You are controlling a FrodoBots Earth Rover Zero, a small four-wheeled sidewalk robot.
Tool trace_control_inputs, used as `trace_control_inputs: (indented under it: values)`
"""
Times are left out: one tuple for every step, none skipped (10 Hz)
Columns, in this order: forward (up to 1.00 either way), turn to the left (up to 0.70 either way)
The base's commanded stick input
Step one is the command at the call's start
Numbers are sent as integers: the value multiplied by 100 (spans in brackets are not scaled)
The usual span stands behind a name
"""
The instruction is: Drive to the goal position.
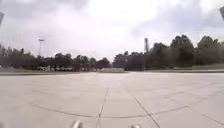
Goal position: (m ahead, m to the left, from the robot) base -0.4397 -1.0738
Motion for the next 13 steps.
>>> trace_control_inputs:
  values:
    - [70,0]
    - [70,0]
    - [70,0]
    - [70,0]
    - [70,0]
    - [70,0]
    - [70,0]
    - [70,0]
    - [70,0]
    - [70,0]
    - [70,0]
    - [70,0]
    - [70,0]
